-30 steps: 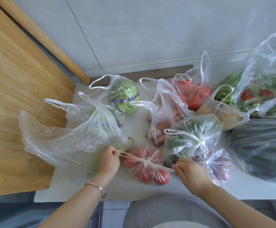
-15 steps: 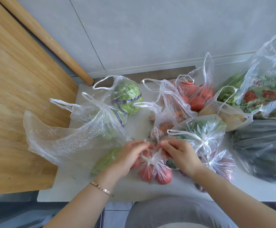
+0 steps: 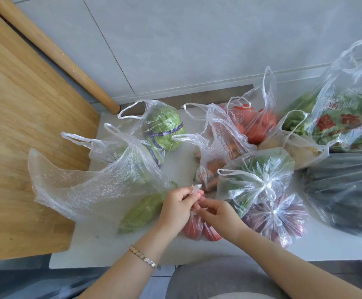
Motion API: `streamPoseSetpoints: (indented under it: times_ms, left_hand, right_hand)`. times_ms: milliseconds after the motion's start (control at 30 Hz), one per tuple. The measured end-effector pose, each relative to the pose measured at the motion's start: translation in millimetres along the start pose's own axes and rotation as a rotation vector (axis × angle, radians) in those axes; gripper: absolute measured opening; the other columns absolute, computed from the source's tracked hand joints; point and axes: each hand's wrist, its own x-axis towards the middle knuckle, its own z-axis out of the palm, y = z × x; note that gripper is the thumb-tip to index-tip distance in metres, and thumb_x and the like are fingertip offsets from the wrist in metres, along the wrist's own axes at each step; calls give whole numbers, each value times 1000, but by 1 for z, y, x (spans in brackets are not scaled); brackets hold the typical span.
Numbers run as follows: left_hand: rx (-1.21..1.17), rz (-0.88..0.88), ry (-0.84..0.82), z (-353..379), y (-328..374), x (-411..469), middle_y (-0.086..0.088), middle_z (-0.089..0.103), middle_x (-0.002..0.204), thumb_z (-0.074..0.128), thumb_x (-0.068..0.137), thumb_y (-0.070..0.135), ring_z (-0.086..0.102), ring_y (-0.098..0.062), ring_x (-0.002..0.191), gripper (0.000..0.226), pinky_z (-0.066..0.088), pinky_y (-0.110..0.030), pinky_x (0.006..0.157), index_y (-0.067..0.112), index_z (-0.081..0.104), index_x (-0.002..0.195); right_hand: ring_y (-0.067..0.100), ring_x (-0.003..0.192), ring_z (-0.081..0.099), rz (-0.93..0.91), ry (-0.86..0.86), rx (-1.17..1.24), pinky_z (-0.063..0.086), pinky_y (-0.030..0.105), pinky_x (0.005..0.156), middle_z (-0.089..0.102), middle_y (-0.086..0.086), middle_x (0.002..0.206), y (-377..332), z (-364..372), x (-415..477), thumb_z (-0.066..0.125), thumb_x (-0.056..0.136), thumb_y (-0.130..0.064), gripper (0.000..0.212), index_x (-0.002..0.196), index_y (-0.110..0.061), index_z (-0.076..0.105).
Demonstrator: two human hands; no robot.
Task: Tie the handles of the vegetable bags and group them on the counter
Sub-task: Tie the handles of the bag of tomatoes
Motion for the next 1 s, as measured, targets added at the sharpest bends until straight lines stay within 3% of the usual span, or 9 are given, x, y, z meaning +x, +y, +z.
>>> streamPoseSetpoints:
  times_ms: [167,233,333,467,533,633,733,867,1000]
  left_hand:
    - [20,-23,29,-3,4,-1,2,60,58,56,88,5,51,2,47,22,46,-13,56,17,64,71]
    - [35,-43,64,-12,7,1,-1,59,59,57,88,7,54,-1,48,21,49,-19,62,13,62,69]
    - [35,-52,20,-19,18,-6,0,65,62,58,87,9,62,-6,59,19,52,-25,71,15,65,71]
    - [17,-6,-130,-11,31,-10,0,66,70,53,89,3,66,0,62,18,47,-9,58,10,66,79]
    - [-13,-4,-150,-8,33,0,-14,62,71,51,91,3,67,0,64,20,50,-12,65,11,66,80]
    - [-70,-46,-204,-3,34,15,-19,58,82,49,92,2,69,-3,67,21,55,-15,70,11,64,82]
    - [-139,-113,-254,1,30,21,-8,64,89,48,93,5,69,-6,70,15,56,-16,71,7,62,91]
    - [395,20,-145,-12,9,26,6,62,86,59,87,26,64,-14,83,8,52,-29,81,24,52,90]
    - [677,271,69,-12,-14,4,7,61,86,61,85,30,63,-20,77,32,46,-29,61,20,30,91]
  right_hand:
    - [-8,46,48,-52,24,-72,35,7,52,56,-22,44,0,3,4,51,92,-13,23,72,-19,61]
    - [-3,39,45,5,93,7,33,6,47,53,-14,39,2,5,5,51,92,-11,28,65,-13,59]
    - [2,44,42,140,256,134,34,9,47,54,-10,48,5,8,13,54,89,-11,23,73,-5,69]
    - [8,47,35,64,131,-167,27,18,45,43,-8,43,0,17,13,47,85,-3,37,51,-18,47]
    - [8,48,31,-54,78,-327,23,21,48,36,-5,48,0,19,8,45,83,-3,40,49,-19,32]
    - [8,49,29,-171,56,-325,25,24,52,34,-6,51,7,15,5,51,82,-6,41,50,-20,30]
    - [7,47,30,-89,73,-203,26,21,51,34,-6,50,11,14,3,58,87,-20,45,49,-18,33]
    - [11,54,34,49,118,88,29,16,53,37,-2,54,11,12,6,57,89,-18,36,56,-9,45]
    - [10,55,45,116,174,315,39,18,58,53,-2,55,8,5,8,56,89,-14,28,63,-13,65]
